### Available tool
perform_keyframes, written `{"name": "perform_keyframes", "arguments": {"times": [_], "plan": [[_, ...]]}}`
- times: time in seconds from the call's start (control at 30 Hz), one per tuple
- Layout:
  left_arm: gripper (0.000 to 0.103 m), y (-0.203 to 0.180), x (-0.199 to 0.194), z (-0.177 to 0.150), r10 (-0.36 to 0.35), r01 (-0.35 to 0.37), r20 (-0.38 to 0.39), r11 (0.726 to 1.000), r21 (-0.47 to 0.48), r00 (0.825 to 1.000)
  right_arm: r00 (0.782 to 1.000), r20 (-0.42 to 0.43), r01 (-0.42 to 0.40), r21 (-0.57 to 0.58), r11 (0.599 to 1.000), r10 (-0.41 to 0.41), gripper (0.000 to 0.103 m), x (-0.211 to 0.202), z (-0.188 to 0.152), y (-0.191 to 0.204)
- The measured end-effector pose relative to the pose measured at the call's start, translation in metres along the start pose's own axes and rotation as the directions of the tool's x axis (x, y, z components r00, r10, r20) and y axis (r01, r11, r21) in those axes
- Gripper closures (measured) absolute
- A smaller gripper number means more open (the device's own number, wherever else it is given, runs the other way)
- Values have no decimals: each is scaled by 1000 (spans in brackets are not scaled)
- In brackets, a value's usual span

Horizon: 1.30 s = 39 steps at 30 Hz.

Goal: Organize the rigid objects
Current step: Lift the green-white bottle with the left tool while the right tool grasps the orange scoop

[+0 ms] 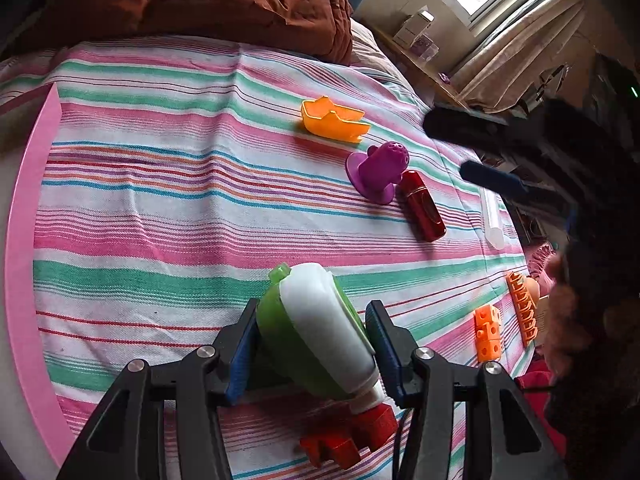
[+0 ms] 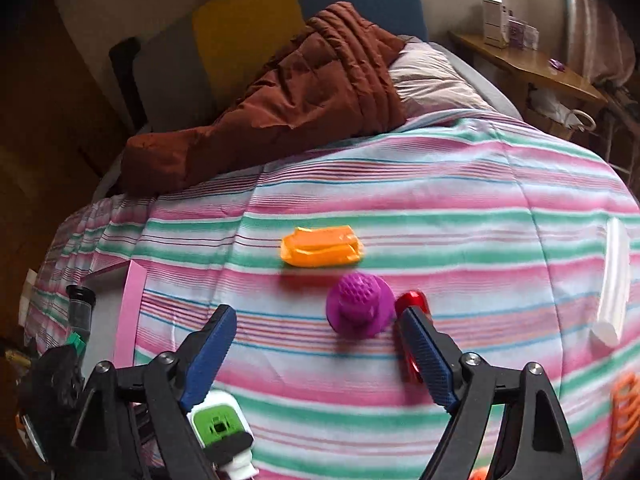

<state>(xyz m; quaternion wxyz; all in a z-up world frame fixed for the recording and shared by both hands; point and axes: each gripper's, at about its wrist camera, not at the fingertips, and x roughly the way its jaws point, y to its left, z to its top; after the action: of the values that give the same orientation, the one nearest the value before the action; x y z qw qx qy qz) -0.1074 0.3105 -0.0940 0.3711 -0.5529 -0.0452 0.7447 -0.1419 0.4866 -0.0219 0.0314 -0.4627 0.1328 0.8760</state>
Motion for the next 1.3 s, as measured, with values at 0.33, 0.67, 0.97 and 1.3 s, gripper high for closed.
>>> {"name": "perform_keyframes", "arguments": {"times": [0.33, 0.67, 0.97, 1.3], "plan": [[50, 4, 0, 1, -26, 26, 3, 1000, -9, 1000, 961, -195, 164, -166, 972, -195, 29, 103, 54, 29], [50, 4, 0, 2, -27, 27, 8, 1000, -14, 1000, 991, -54, 110, -212, 971, -124, 35, 42, 28, 42], [51, 6, 1, 12, -42, 42, -7, 998, -56, 999, 980, 57, 195, -71, 978, -191, 35, -46, -47, 4], [51, -15, -64, 20, -14, 12, 137, 1000, 15, 991, 985, -15, 170, 3, 985, -170, 35, -36, -123, -24]]}}
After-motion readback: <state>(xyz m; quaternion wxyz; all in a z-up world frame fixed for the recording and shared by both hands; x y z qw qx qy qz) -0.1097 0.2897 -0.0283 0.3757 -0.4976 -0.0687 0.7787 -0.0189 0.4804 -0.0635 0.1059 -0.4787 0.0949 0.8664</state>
